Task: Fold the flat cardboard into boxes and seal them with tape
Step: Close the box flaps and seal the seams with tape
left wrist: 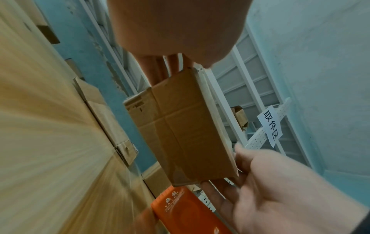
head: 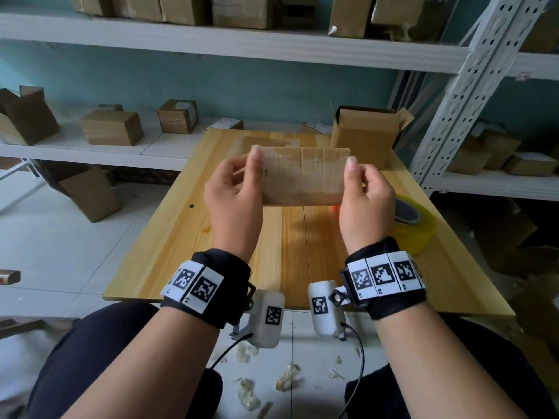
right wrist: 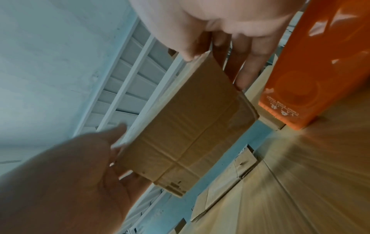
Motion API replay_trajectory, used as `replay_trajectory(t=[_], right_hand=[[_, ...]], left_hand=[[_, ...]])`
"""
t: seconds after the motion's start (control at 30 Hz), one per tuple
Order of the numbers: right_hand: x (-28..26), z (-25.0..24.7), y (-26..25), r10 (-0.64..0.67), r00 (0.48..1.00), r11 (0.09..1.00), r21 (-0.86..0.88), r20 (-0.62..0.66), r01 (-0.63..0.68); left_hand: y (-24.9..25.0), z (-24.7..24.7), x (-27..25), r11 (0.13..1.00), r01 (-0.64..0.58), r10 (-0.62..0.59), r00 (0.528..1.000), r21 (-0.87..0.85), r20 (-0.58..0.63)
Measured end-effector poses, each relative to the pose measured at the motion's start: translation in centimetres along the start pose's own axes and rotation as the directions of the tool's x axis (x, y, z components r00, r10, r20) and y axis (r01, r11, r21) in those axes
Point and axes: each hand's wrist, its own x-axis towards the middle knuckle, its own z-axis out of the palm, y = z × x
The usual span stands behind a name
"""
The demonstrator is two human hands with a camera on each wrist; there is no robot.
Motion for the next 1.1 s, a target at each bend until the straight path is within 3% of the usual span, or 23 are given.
replay_trajectory(t=[0.13,0.3,0.4,0.5,0.57,0.63,0.8,0.9,1.0,1.1], right_hand=[[-0.9,0.3,-0.3,0.046,0.993,0.998,-0.041,0.106,-0.042],[-0.8,0.0,0.1,0.004,0.998,0.999,-0.055,0.063,-0.001],[-0.5,-0.3,0.1,-0.012,1.000,1.000,-0.017,0.018,0.013],[-0.8,0.0,-0.1,0.032,0.995,0.997,-0.067,0.093,-0.026],[-1.0,0.1,-0.2,0.025,0.997,0.996,-0.091,0.070,-0.019],[-1.1,-0.2,-0.4,-0.005,0.999,0.994,-0.106,0.034,0.009],[-0.4,-0.7,-0.3,-0.070,0.998,0.993,-0.094,-0.004,0.069],[-0.6,-0.5,-0.4,0.003,0.998,0.997,-0.083,0.060,0.002],[-0.8,-0.4,0.2,0.009,0.998,0.989,-0.145,0.064,0.001],[-0.5,-0.8,0.6,-0.015,0.996,0.996,-0.090,0.083,0.022]], left_hand=[[0.4,0.5,-0.8,0.953,-0.152,0.139,0.988,0.262,0.067],[0.6,-0.2,-0.6,0.993,-0.088,0.088,0.996,0.084,-0.004],[0.4,-0.6,-0.2,0.994,-0.082,0.086,0.995,0.069,-0.055],[0.6,-0.1,-0.7,0.968,-0.127,0.117,0.991,0.214,0.057],[0.6,0.2,-1.1,0.930,-0.171,0.154,0.985,0.327,0.076],[0.7,0.3,-1.3,0.945,-0.159,0.154,0.987,0.285,0.039],[0.4,-0.6,-0.4,0.999,-0.008,0.009,1.000,0.034,-0.029],[0.6,-0.5,-0.5,0.993,-0.044,0.038,0.998,0.106,0.055],[0.3,-0.4,-0.8,0.959,-0.162,0.134,0.982,0.234,0.135],[0.6,-0.6,-0.5,0.979,-0.165,0.155,0.984,0.116,0.092]])
